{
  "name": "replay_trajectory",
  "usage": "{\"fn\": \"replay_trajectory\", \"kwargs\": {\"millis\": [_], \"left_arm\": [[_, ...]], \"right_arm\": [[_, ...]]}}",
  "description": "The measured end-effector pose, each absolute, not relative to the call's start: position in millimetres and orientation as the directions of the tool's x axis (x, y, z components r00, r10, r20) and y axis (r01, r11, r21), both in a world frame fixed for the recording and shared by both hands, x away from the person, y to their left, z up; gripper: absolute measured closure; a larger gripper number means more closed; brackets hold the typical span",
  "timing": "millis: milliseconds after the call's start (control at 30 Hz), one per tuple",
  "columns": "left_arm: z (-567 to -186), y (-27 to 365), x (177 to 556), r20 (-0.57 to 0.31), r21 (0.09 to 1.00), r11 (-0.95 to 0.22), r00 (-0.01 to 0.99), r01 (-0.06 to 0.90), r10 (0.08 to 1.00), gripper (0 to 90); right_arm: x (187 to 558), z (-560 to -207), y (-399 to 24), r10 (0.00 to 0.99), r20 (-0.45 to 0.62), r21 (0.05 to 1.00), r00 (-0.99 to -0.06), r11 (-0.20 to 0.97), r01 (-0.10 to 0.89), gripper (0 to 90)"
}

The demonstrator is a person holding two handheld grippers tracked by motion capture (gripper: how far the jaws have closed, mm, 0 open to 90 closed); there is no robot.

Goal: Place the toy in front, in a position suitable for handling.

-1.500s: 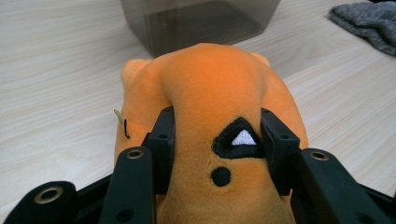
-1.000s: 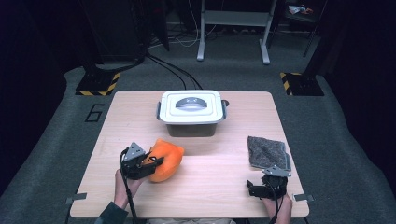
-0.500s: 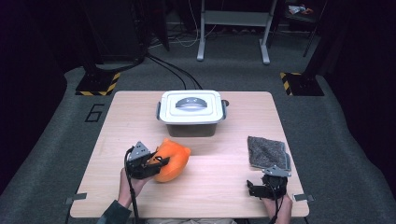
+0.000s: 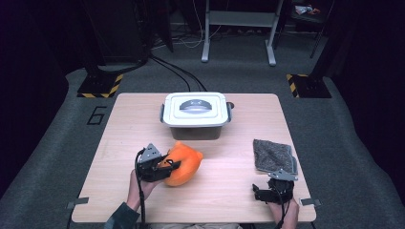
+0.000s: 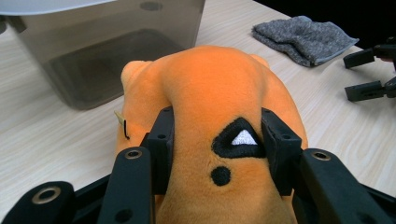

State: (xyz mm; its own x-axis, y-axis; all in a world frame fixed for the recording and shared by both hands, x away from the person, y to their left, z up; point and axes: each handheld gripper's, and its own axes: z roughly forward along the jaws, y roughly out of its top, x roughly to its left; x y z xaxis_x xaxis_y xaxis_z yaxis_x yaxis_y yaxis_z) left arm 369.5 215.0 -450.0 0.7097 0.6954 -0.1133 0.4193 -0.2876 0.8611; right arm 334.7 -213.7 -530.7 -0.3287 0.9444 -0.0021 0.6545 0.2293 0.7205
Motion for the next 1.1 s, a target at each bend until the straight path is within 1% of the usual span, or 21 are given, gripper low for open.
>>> {"fn": "replay_trajectory", "kwargs": {"millis": [467,1100], "left_arm": [[-449,194,376,-0.116,0.863,-0.303,0.741,0.404,0.661,55.3],[-452,142,390,-0.123,0.862,-0.327,0.785,0.388,0.607,54.4]], "right_arm": [[335,-531,-214,0.944,-0.002,0.721,-0.329,0.229,0.654,1.1],[335,-531,-214,0.944,-0.002,0.721,-0.329,0.229,0.654,1.1]]}}
